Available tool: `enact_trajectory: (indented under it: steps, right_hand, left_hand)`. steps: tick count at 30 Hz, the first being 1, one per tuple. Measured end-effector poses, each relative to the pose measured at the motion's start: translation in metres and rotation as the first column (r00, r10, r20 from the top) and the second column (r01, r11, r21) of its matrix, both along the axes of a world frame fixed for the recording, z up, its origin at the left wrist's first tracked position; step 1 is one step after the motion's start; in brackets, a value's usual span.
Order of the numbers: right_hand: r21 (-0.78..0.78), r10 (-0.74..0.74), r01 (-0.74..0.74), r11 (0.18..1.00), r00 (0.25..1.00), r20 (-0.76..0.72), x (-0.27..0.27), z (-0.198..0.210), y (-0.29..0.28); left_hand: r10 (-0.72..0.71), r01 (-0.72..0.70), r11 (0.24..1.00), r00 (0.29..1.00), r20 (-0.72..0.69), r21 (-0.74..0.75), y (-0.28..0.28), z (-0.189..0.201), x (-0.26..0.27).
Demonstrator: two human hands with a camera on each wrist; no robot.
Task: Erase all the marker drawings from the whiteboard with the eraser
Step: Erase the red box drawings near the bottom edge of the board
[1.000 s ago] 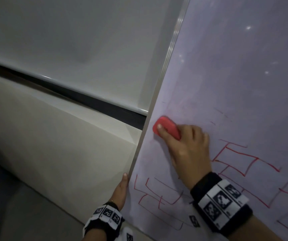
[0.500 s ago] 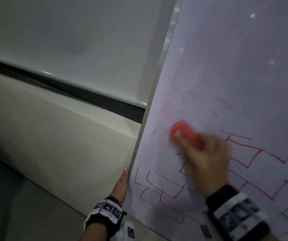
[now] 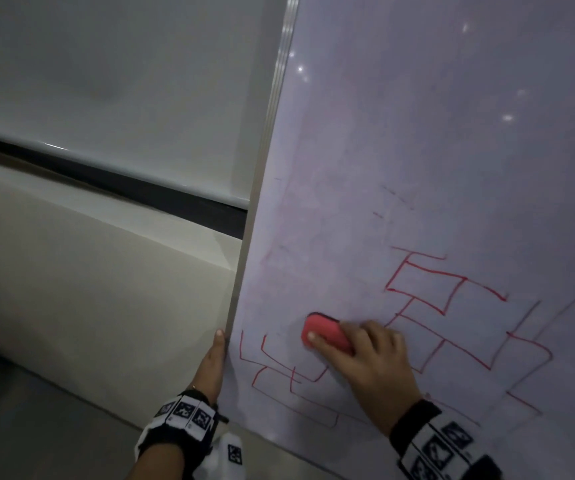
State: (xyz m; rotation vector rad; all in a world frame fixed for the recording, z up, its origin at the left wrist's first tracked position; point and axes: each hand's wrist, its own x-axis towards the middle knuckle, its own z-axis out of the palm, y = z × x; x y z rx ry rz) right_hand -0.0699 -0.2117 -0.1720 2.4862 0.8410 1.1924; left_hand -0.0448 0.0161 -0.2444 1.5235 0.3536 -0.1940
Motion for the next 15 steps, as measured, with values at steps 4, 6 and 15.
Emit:
enact_trajectory:
  steps: [4,6,15]
  right_hand:
    - [0.202,-0.034,0.014,0.979,0.994,0.099,-0.006,0.055,-0.019]
    - [0.37,-0.055,-0.007,0.929,0.986,0.158,0.003,0.088,-0.018]
    - [0.198,-0.094,0.071,0.978,0.99,0.108,-0.013,0.077,-0.055]
  left_hand:
    - [0.007,-0.007,1.0,1.0,0.01,0.016,-0.001,0.003,0.0]
    - [0.021,-0.021,1.0,1.0,-0.011,0.007,-0.002,0.002,0.001]
    - [0.016,-0.016,1.0,1.0,0.004,0.019,-0.002,0.005,-0.001]
